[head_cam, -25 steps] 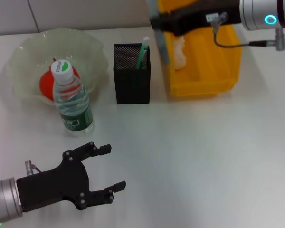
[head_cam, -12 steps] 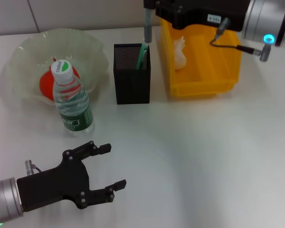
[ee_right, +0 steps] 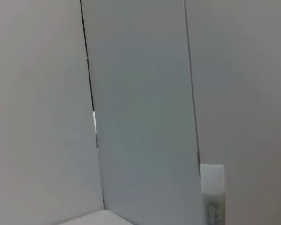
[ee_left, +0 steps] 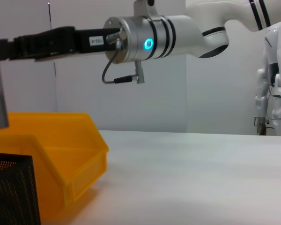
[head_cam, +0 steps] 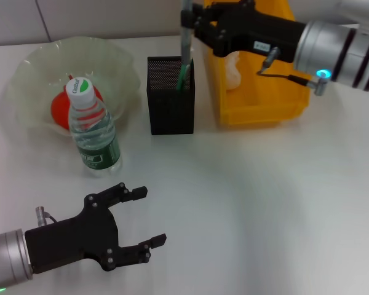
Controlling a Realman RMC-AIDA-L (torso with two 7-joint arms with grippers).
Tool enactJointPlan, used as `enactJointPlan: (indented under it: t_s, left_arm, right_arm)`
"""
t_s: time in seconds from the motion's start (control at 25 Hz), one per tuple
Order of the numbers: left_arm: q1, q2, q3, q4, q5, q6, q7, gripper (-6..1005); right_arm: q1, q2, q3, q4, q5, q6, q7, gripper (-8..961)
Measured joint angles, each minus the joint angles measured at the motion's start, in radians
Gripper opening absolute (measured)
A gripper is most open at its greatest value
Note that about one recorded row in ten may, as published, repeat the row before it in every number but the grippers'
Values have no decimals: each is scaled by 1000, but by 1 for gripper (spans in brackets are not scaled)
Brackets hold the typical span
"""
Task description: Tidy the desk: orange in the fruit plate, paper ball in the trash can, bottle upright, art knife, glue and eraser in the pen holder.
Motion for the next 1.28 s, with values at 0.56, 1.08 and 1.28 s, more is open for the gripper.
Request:
enactJointPlan:
  t_s: [0.56,1.08,1.28]
  left_arm:
    - [-2,0,0,-11,1,1,1,849]
    - [6,1,-2,-9,0,26,12,849]
    - [8,3,-8,-6,-5,41,12,848]
  right_arm:
    - [97,5,-9,172,6,66,-138,150]
    - [64,8,-4,151,9,18,-142,374]
    - [-76,3,5,13,94,-141,-124,610]
